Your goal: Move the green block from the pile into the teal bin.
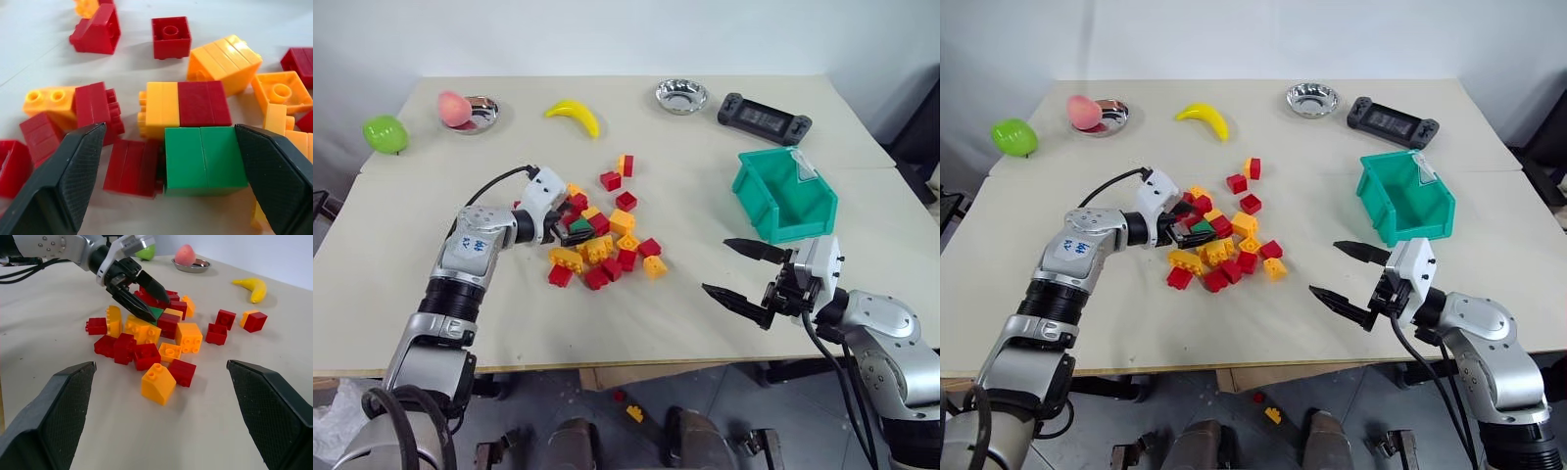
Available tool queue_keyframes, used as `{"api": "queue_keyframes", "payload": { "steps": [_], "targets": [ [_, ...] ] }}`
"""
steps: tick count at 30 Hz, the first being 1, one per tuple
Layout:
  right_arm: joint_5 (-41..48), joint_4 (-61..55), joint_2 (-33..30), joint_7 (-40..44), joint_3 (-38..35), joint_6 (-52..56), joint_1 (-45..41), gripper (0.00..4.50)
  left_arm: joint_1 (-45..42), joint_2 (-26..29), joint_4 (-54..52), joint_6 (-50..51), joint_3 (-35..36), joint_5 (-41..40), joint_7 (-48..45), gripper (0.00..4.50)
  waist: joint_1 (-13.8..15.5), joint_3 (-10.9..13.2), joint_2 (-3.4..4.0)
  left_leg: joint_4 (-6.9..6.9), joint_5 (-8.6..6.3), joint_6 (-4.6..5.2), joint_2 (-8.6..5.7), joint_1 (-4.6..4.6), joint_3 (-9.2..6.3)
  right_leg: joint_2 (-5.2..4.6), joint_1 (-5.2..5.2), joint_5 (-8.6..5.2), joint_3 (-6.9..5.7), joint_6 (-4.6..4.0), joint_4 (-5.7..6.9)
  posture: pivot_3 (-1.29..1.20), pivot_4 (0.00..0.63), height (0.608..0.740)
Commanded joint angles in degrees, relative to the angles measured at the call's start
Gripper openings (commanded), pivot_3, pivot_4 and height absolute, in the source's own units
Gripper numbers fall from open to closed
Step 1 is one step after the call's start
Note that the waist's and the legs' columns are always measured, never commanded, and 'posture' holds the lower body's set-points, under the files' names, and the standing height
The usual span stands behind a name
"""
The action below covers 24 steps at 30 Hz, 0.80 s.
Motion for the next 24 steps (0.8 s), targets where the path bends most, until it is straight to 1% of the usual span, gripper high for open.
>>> {"api": "queue_keyframes", "payload": {
  "steps": [1,4,8,11,14,19,22,24],
  "targets": [
    [1.0,-2.1,-0.1,-0.2,-0.7,-0.1,-0.9,4.50,3.3,2.1,-4.1,4.2,-3.0,1.0,-4.6,4.43,-0.3,0.0,0.00,-0.01,0.00,0.00,0.00,-0.01,0.01,0.00,-0.02,0.00,0.00,0.00,0.00,0.00,0.150,0.740],
    [0.9,-1.9,0.0,-0.3,-0.6,0.1,-1.6,4.50,5.1,2.1,-6.6,5.7,-2.6,1.1,-3.6,4.43,-0.4,0.0,0.01,-0.01,0.00,0.00,0.00,-0.03,-0.01,0.00,-0.03,0.00,0.00,0.00,0.00,0.00,0.150,0.740],
    [0.7,-1.8,0.2,-0.4,-0.2,0.1,-2.1,4.50,5.1,0.5,-4.9,4.9,-1.0,1.3,-0.3,4.43,-0.3,0.0,0.01,0.03,0.00,0.00,0.00,-0.02,0.00,0.00,-0.02,0.00,0.03,0.00,0.03,0.00,0.150,0.740],
    [0.7,-1.5,0.3,-0.2,0.0,0.2,-2.2,4.50,4.4,-1.0,-3.7,3.3,-0.4,0.9,0.3,4.43,0.2,0.0,0.01,0.06,0.00,0.00,0.00,-0.03,-0.01,0.00,-0.02,0.00,0.02,0.00,0.03,0.00,0.150,0.740],
    [0.8,-1.4,0.2,-0.2,0.0,0.2,-2.4,4.50,4.3,-1.5,-3.4,0.7,-0.1,1.0,0.4,3.86,0.3,0.0,0.01,0.08,0.00,0.00,0.00,-0.03,-0.01,0.00,-0.02,0.00,0.02,0.00,0.04,0.00,0.150,0.740],
    [0.8,-1.7,0.0,-0.1,-0.1,0.3,-2.0,4.50,4.9,-2.3,-3.2,-1.7,1.3,-0.1,0.0,2.36,0.3,0.0,0.01,0.07,0.00,0.00,0.00,-0.05,-0.01,0.00,-0.03,0.00,0.01,0.00,0.03,0.00,0.150,0.740],
    [0.8,-2.4,-0.1,-0.2,-0.3,0.3,-1.1,4.50,5.5,-2.1,-3.3,-4.2,2.0,-1.1,-1.8,1.49,0.3,0.0,0.01,0.05,0.00,0.00,0.00,-0.05,-0.01,0.00,-0.03,0.00,0.01,0.00,0.02,0.00,0.150,0.740],
    [0.8,-2.6,-0.2,-0.2,-0.5,0.3,-0.7,4.50,5.4,-2.1,-3.0,-5.9,3.0,-1.8,-2.6,1.50,0.3,0.0,0.01,0.05,0.00,0.00,0.00,-0.06,-0.01,0.00,-0.03,0.00,0.01,0.00,0.02,0.00,0.150,0.740]
  ]
}}
